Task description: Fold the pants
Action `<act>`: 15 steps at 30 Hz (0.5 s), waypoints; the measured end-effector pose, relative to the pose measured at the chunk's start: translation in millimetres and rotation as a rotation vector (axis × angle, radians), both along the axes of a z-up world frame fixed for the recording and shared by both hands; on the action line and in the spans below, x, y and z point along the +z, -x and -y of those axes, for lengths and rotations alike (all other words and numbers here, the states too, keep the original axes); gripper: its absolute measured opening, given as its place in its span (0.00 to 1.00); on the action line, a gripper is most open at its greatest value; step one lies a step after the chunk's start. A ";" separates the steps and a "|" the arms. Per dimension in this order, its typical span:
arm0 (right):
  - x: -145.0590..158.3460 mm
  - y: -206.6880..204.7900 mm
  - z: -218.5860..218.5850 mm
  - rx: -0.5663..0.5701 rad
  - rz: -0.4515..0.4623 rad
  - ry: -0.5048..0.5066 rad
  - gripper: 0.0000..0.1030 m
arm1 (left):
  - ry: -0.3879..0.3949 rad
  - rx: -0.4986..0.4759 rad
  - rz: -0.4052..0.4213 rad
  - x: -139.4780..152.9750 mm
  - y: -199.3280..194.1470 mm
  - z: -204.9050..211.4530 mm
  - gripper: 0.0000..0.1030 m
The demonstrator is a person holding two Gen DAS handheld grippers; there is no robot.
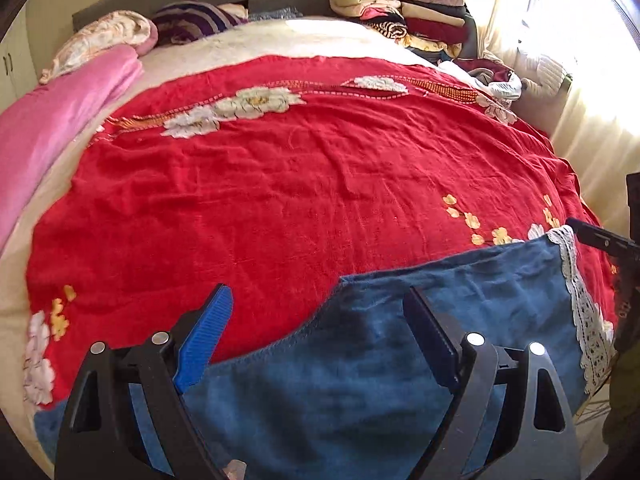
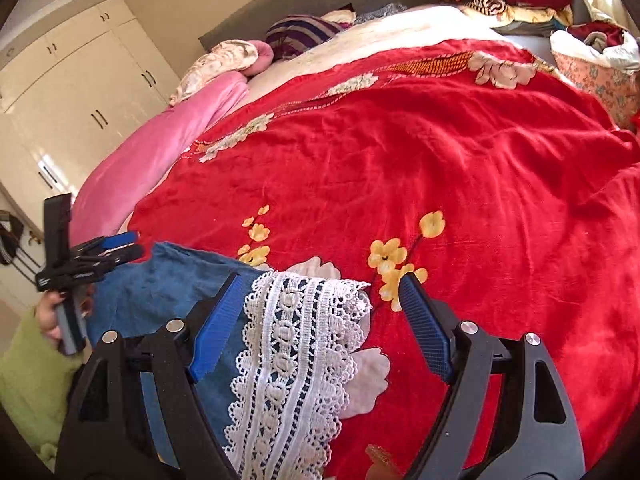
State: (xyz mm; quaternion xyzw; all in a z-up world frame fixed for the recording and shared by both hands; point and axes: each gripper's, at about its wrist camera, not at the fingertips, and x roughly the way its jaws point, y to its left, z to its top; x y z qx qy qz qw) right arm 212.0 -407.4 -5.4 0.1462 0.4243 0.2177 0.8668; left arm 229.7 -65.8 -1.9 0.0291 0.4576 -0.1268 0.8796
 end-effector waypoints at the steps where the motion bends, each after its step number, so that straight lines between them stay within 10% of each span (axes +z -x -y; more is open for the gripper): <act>1: -3.0 -1.9 -0.6 0.006 -0.008 0.003 0.70 | 0.021 -0.002 -0.015 -5.5 -5.3 -0.3 0.84; 5: -11.3 -7.4 -6.6 0.029 -0.027 0.013 0.65 | 0.048 -0.023 -0.067 -25.4 -12.0 5.6 0.73; 7: -14.9 -8.7 -13.1 0.058 -0.026 0.020 0.57 | 0.019 -0.045 -0.086 -33.5 -11.4 14.4 0.34; 10: -21.9 -11.0 -23.0 0.088 -0.024 0.053 0.52 | 0.028 -0.062 -0.084 -37.2 -6.6 23.4 0.15; 15: -22.0 -3.6 -34.5 0.163 0.008 0.091 0.19 | 0.004 -0.036 -0.034 -28.3 2.6 25.8 0.07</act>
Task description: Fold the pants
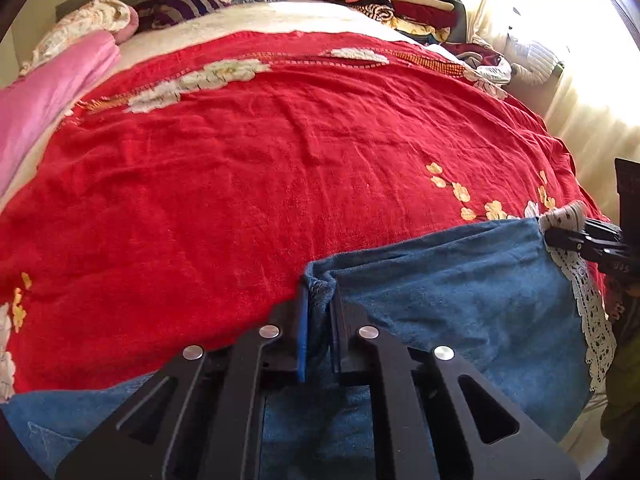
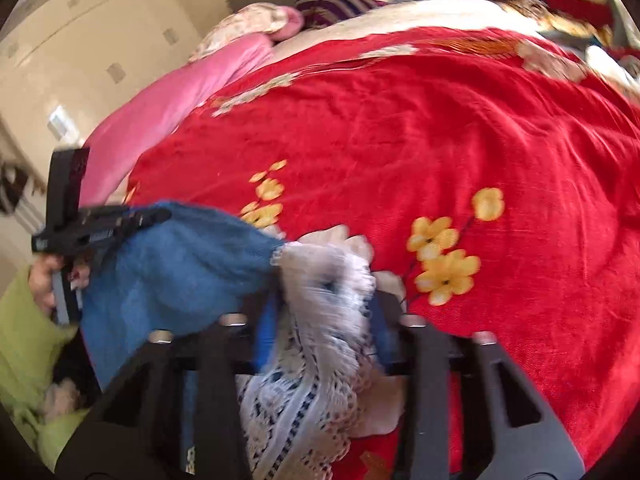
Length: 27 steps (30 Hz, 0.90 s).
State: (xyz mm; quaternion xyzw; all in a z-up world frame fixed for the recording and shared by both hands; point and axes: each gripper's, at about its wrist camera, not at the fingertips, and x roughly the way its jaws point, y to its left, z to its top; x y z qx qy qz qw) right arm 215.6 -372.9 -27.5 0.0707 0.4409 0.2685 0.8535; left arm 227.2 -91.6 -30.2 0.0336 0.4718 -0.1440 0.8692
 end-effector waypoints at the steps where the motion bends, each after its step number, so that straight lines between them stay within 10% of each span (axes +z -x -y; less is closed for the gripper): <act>1: 7.0 6.9 -7.7 0.018 0.047 0.062 0.17 | -0.001 0.006 0.024 5.8 2.1 0.1 0.06; 8: 57.7 12.9 -28.8 0.022 0.271 0.209 0.16 | -0.005 0.041 0.101 34.0 -6.5 -1.1 0.06; 23: -1.9 -33.9 -19.1 -0.073 0.109 0.275 0.48 | -0.056 0.084 0.081 -15.2 -16.9 -5.3 0.19; 27: 2.0 -32.7 -14.5 -0.119 0.109 0.293 0.59 | -0.039 0.119 0.081 -4.8 -8.9 -20.5 0.46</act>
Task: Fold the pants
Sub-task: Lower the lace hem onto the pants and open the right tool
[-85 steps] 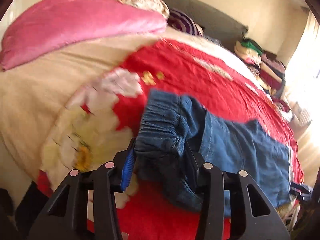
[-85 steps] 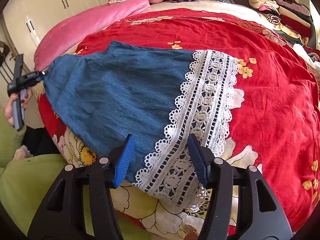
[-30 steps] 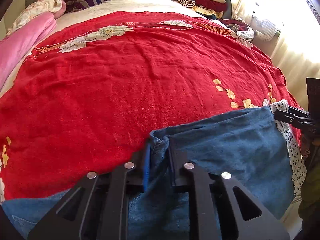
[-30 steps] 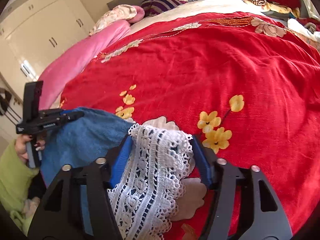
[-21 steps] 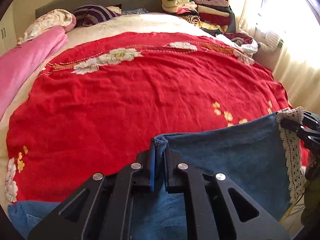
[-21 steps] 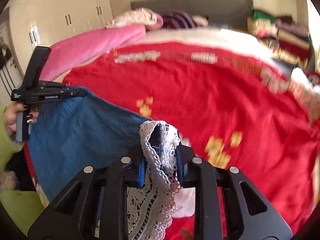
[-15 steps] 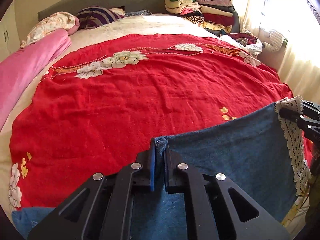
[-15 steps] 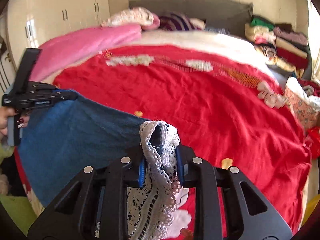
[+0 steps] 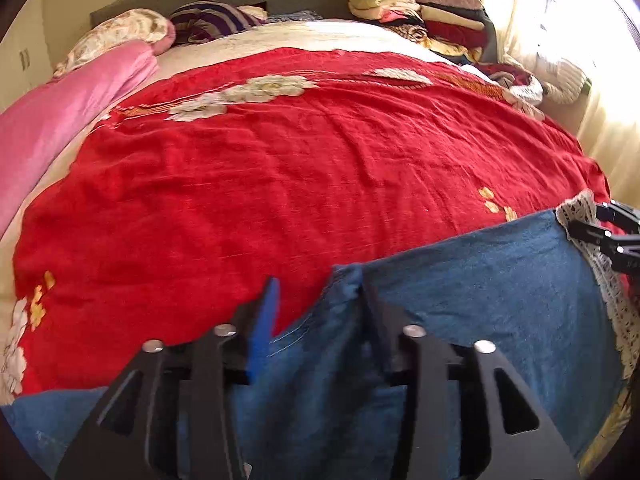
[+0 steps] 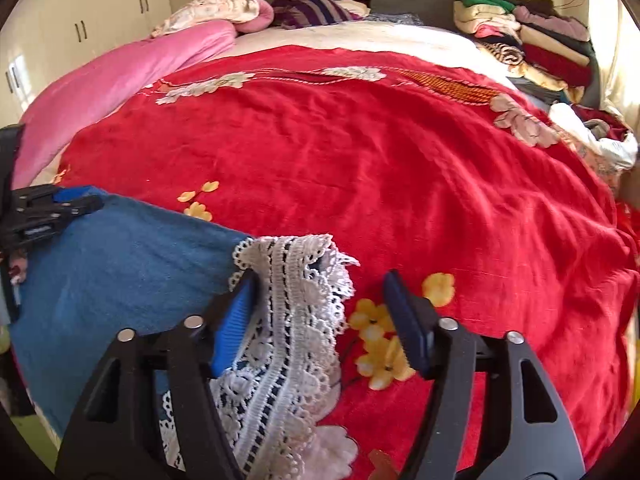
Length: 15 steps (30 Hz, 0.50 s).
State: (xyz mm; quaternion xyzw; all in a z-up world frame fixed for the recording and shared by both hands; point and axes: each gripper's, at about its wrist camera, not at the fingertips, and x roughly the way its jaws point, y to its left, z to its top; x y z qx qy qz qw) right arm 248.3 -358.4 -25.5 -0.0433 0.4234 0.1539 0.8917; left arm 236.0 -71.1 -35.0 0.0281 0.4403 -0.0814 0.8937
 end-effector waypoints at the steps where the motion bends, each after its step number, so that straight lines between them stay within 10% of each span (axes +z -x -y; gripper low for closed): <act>1: 5.4 4.2 1.2 -0.010 0.020 0.013 0.61 | 0.020 0.009 0.007 6.4 4.4 -6.5 0.46; 15: 81.6 85.6 22.8 -0.006 0.219 -0.080 0.75 | 0.088 0.135 0.178 96.1 78.5 -66.6 0.80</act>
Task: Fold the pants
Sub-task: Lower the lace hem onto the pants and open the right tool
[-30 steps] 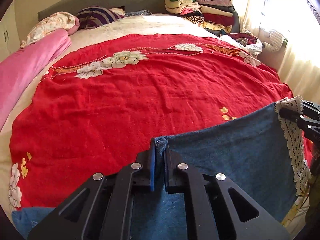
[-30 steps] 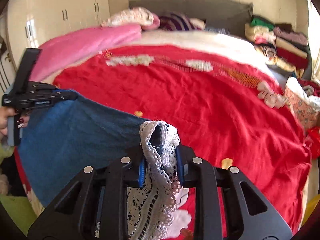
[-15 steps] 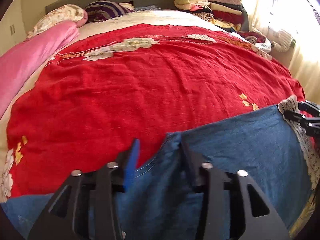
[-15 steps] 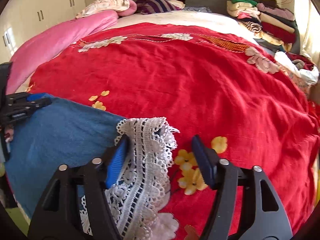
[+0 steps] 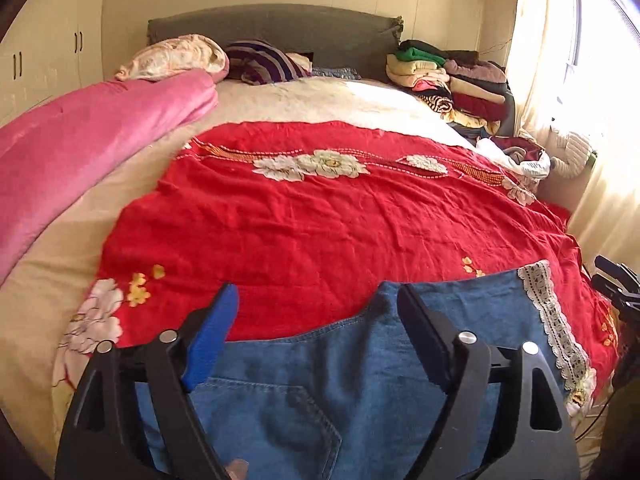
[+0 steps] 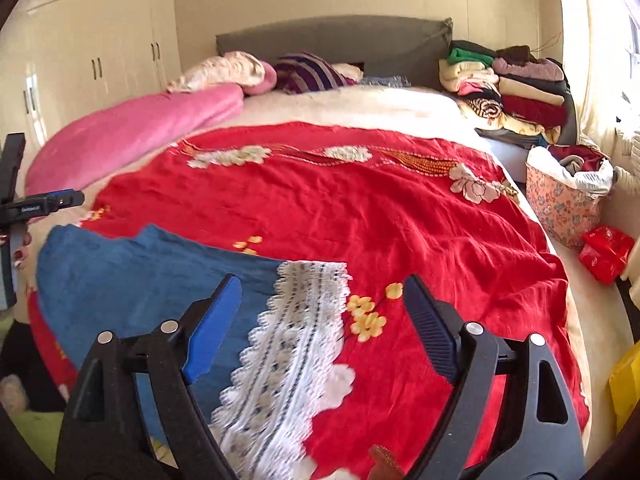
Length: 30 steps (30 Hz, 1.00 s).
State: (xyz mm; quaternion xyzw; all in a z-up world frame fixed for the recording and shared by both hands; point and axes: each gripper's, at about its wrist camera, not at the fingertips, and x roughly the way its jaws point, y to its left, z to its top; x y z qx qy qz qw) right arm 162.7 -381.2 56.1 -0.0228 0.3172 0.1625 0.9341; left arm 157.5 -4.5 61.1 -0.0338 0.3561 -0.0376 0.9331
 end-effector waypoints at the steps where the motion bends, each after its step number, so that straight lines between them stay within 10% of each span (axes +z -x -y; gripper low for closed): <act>1: 2.9 6.6 -0.5 0.006 0.007 -0.008 0.76 | -0.008 0.004 0.008 4.8 4.6 -2.3 0.81; 8: 1.1 33.1 -15.4 0.045 -0.010 -0.012 0.77 | -0.005 0.005 -0.027 -0.7 24.9 -9.5 0.82; 16: -41.0 49.0 -67.5 0.122 -0.147 0.008 0.77 | -0.048 0.049 -0.243 -76.1 3.7 -20.2 0.82; 20: -73.0 43.4 -57.5 0.021 -0.304 0.017 0.74 | 0.038 0.053 -0.292 -90.3 -4.0 -53.1 0.77; 30: -93.1 51.5 -32.8 -0.120 -0.375 0.022 0.77 | 0.046 0.037 -0.418 -91.1 -20.6 -55.7 0.79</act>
